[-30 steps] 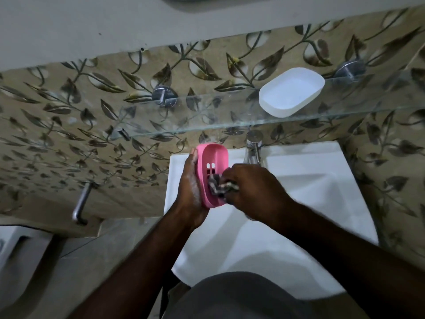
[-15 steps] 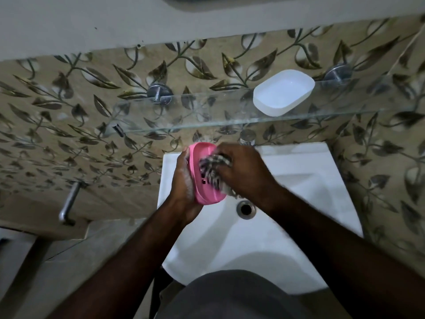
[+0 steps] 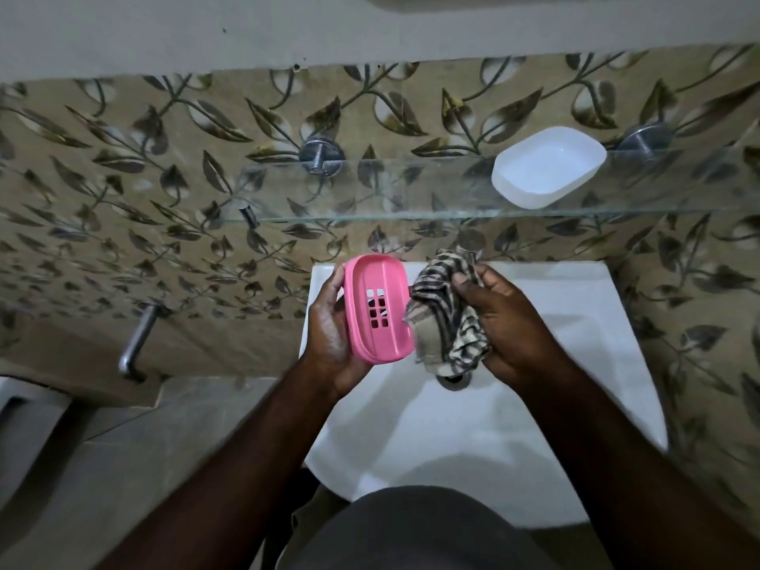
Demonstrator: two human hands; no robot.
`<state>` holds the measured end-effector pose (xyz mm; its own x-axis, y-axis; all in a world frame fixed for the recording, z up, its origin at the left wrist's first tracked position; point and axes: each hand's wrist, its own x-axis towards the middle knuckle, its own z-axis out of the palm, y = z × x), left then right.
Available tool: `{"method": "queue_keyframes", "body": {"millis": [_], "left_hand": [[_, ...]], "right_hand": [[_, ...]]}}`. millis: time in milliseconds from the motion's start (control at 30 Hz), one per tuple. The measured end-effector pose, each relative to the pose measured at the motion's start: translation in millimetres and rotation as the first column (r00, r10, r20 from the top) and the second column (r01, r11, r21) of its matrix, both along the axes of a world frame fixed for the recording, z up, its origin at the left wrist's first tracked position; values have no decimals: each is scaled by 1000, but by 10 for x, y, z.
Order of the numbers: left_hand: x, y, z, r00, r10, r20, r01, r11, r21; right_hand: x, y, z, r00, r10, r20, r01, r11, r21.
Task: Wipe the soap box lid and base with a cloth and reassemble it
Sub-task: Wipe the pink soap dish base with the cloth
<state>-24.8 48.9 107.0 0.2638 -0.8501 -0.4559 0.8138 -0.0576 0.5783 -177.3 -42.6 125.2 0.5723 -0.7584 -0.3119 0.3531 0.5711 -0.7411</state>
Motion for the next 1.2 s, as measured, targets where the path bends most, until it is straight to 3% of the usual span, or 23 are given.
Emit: {"method": "queue_keyframes", "body": {"millis": [100, 167, 233, 300, 367, 433, 500, 567, 633, 733, 833, 933, 1067, 1200], "left_hand": [[10, 11, -15, 999, -2, 34, 2, 1000, 18], [22, 3, -31, 998, 17, 56, -19, 1000, 25], [16, -20, -15, 996, 21, 91, -23, 999, 24], [-23, -51, 18, 993, 3, 120, -4, 1000, 12], [-47, -84, 73, 990, -15, 141, 13, 1000, 18], [-9, -94, 115, 985, -34, 168, 27, 999, 46], [89, -51, 142, 984, -30, 175, 12, 995, 99], [197, -14, 136, 983, 20, 183, -44, 990, 131], [277, -7, 158, 971, 47, 232, -79, 989, 126], [286, -57, 263, 971, 26, 238, -42, 997, 62], [249, -113, 331, 963, -23, 267, 21, 1000, 11], [275, -132, 389, 966, -31, 255, 28, 999, 17], [350, -127, 394, 966, -41, 255, 23, 997, 73], [199, -106, 410, 959, -98, 267, 89, 995, 47]], "right_hand": [[16, 90, 20, 995, 35, -91, -39, 998, -41], [19, 108, 70, 969, -17, -245, -54, 958, -280], [77, 138, 125, 873, -193, -448, -146, 773, -617], [219, 219, 153, 775, -344, -531, -310, 524, -793], [399, 284, 145, 726, -389, -566, -438, 373, -818], [517, 305, 123, 637, -421, -645, -561, 321, -763], [532, 298, 107, 563, -349, -749, -666, 346, -661], [482, 332, 94, 607, -81, -791, -696, 427, -578], [480, 383, 79, 659, 52, -750, -677, 474, -562], [668, 289, 77, 776, -105, -622, -448, 602, -661], [845, 163, 192, 775, -354, -524, -267, 569, -778], [793, 219, 255, 711, -416, -566, -338, 504, -795], [625, 436, 250, 700, -185, -690, -495, 571, -655], [681, 347, 460, 734, -396, -552, -373, 444, -815]]}}
